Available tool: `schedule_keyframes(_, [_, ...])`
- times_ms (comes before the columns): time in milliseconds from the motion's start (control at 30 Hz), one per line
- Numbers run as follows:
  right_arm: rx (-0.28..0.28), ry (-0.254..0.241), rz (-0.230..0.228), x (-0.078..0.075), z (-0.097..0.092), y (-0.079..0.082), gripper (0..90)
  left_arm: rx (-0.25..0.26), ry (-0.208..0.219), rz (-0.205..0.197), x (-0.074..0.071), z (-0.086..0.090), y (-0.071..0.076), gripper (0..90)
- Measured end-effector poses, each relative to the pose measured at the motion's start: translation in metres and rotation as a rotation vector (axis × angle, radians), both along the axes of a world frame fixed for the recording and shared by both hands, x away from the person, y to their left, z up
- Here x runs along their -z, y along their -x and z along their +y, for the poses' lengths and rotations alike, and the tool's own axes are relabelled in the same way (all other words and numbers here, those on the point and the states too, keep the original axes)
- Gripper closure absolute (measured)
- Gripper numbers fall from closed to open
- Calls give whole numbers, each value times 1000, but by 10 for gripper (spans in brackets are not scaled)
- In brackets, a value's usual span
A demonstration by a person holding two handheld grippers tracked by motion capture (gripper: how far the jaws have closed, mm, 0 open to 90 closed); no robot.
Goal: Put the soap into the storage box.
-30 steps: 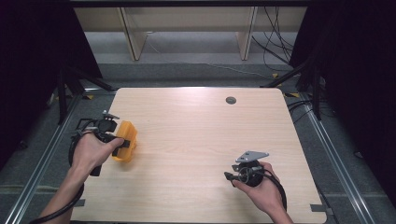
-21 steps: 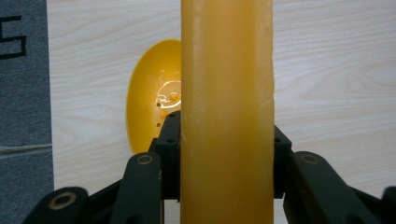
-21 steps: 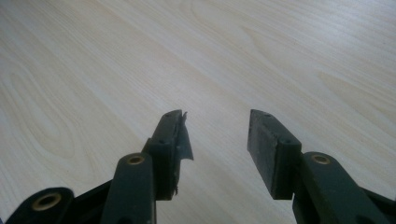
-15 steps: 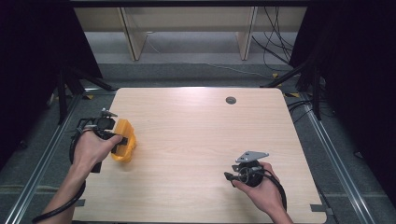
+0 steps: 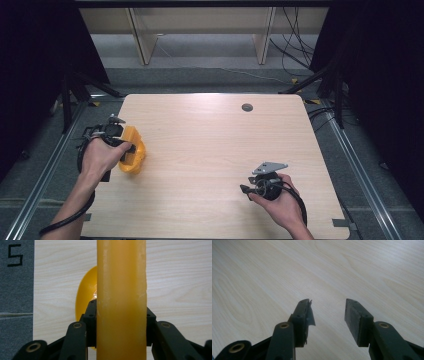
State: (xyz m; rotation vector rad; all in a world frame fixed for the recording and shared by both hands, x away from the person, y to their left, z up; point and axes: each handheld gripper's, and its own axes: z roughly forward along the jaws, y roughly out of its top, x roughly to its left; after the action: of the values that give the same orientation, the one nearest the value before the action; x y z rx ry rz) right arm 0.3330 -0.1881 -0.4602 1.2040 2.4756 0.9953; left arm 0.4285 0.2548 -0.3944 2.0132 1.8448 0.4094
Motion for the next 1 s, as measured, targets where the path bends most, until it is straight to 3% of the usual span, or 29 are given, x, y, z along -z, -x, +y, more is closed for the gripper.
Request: schedule_keyframes(1000, [6,-12,-7,2,1,0,558,-17,-25,40,26,3,-13,606])
